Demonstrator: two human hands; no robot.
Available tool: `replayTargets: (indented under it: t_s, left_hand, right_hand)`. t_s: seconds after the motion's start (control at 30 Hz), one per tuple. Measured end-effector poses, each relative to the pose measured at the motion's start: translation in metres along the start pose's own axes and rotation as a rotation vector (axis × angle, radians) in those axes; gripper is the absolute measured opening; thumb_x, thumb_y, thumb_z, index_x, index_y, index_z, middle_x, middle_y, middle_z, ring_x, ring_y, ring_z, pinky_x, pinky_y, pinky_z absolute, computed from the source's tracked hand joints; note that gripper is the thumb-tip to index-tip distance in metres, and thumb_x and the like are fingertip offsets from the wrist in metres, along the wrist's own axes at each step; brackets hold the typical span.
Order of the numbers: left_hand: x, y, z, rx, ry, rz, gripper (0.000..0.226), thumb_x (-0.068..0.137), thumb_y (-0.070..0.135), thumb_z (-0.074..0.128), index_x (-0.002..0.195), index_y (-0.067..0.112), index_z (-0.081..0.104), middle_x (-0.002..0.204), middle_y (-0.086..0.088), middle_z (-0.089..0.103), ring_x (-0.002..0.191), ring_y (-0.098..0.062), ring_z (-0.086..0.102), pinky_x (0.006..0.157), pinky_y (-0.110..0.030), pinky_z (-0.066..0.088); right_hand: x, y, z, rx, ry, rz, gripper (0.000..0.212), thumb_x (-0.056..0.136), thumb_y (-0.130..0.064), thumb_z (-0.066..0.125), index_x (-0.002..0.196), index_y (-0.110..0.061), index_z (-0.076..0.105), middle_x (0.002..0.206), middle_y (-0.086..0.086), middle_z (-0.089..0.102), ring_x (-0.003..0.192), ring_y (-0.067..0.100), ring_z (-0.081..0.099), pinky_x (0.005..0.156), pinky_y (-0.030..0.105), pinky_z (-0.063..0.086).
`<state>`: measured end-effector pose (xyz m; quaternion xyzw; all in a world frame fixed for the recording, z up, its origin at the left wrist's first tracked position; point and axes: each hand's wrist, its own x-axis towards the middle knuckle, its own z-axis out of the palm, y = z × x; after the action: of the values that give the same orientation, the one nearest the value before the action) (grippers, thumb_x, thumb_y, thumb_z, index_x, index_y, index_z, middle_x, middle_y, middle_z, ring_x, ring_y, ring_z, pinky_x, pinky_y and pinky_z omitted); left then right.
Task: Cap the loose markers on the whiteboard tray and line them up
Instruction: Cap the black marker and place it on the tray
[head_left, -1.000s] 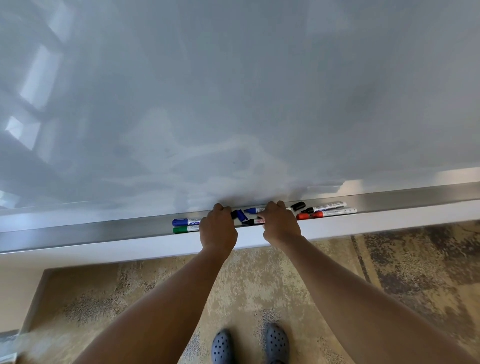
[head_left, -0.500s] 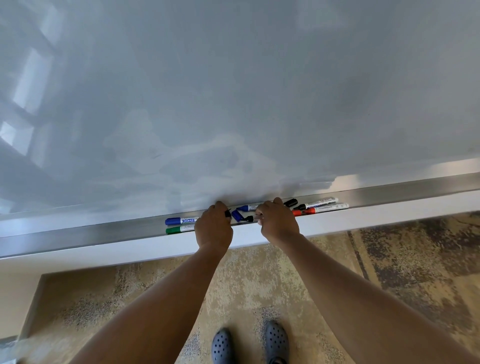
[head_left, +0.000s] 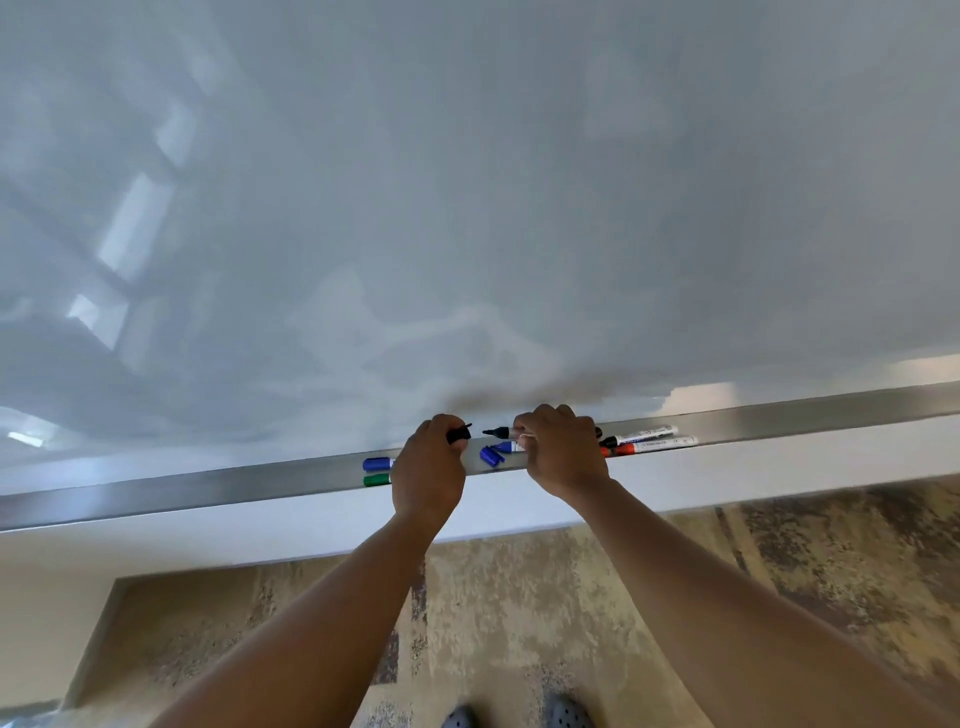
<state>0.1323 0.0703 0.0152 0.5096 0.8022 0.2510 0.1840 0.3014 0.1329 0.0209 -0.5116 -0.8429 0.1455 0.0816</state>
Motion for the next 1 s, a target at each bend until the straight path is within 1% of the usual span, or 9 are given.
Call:
replayTargets:
  t_s: [0.1, 0.17, 0.23, 0.33, 0.57, 0.77, 0.93, 1.0]
  left_hand:
    - [-0.005, 0.004, -0.017, -0.017, 0.044, 0.004, 0.016, 0.098, 0.021, 0.053, 0.105, 0.033, 0.061, 0.106, 0.013, 0.065, 0.087, -0.009, 0.059, 0.067, -0.028, 0.048]
    - [-0.010, 0.008, -0.030, -0.008, 0.071, 0.009, 0.017, 0.098, 0.023, 0.053, 0.108, 0.034, 0.061, 0.107, 0.016, 0.064, 0.083, -0.005, 0.054, 0.059, -0.021, 0.039]
    - [-0.013, 0.013, -0.042, -0.027, 0.091, 0.021, 0.017, 0.099, 0.025, 0.053, 0.108, 0.036, 0.062, 0.108, 0.017, 0.063, 0.080, -0.004, 0.054, 0.057, -0.017, 0.037]
    - [-0.018, 0.021, -0.058, -0.060, 0.145, 0.063, 0.017, 0.099, 0.028, 0.052, 0.109, 0.038, 0.062, 0.109, 0.020, 0.063, 0.081, -0.002, 0.053, 0.060, -0.018, 0.037]
    - [-0.025, 0.039, -0.094, -0.072, 0.236, 0.132, 0.019, 0.098, 0.027, 0.053, 0.110, 0.041, 0.061, 0.109, 0.025, 0.062, 0.081, 0.004, 0.052, 0.060, -0.010, 0.034]
    - [-0.031, 0.050, -0.114, -0.061, 0.272, 0.193, 0.019, 0.098, 0.028, 0.055, 0.108, 0.042, 0.060, 0.110, 0.023, 0.062, 0.079, 0.001, 0.054, 0.059, -0.012, 0.037]
    - [-0.034, 0.060, -0.125, -0.059, 0.300, 0.265, 0.019, 0.097, 0.027, 0.056, 0.112, 0.038, 0.063, 0.111, 0.020, 0.063, 0.077, 0.000, 0.053, 0.059, -0.010, 0.034]
    - [-0.033, 0.064, -0.131, -0.074, 0.312, 0.299, 0.021, 0.098, 0.026, 0.056, 0.115, 0.034, 0.064, 0.112, 0.018, 0.064, 0.079, -0.001, 0.053, 0.061, -0.010, 0.036]
  right_hand:
    - [-0.002, -0.009, -0.012, -0.007, 0.048, -0.012, 0.025, 0.088, -0.013, 0.052, 0.107, -0.026, 0.062, 0.106, -0.001, 0.063, 0.095, 0.026, 0.056, 0.077, 0.035, 0.038]
    - [-0.003, -0.016, -0.021, 0.018, 0.086, -0.024, 0.023, 0.091, -0.015, 0.052, 0.107, -0.027, 0.063, 0.107, -0.002, 0.062, 0.095, 0.025, 0.056, 0.079, 0.036, 0.041]
    - [-0.004, -0.024, -0.032, 0.017, 0.123, -0.035, 0.022, 0.092, -0.017, 0.051, 0.107, -0.029, 0.063, 0.107, -0.003, 0.061, 0.097, 0.023, 0.056, 0.081, 0.037, 0.042]
    - [-0.005, -0.034, -0.049, 0.008, 0.190, -0.049, 0.021, 0.093, -0.020, 0.052, 0.107, -0.031, 0.063, 0.108, -0.004, 0.062, 0.099, 0.023, 0.056, 0.082, 0.037, 0.040]
    - [-0.009, -0.050, -0.087, -0.030, 0.302, -0.108, 0.020, 0.091, -0.023, 0.054, 0.107, -0.033, 0.062, 0.107, -0.008, 0.061, 0.099, 0.021, 0.056, 0.082, 0.037, 0.038]
    - [-0.014, -0.062, -0.108, -0.020, 0.313, -0.144, 0.025, 0.092, -0.022, 0.053, 0.112, -0.034, 0.061, 0.112, -0.010, 0.061, 0.104, 0.019, 0.053, 0.086, 0.037, 0.037]
    - [-0.019, -0.070, -0.122, -0.025, 0.327, -0.178, 0.026, 0.093, -0.023, 0.052, 0.116, -0.033, 0.061, 0.114, -0.009, 0.060, 0.106, 0.019, 0.052, 0.087, 0.037, 0.037]
    - [-0.020, -0.073, -0.131, -0.025, 0.354, -0.191, 0.026, 0.093, -0.023, 0.052, 0.116, -0.032, 0.061, 0.114, -0.009, 0.061, 0.105, 0.020, 0.053, 0.086, 0.038, 0.037]
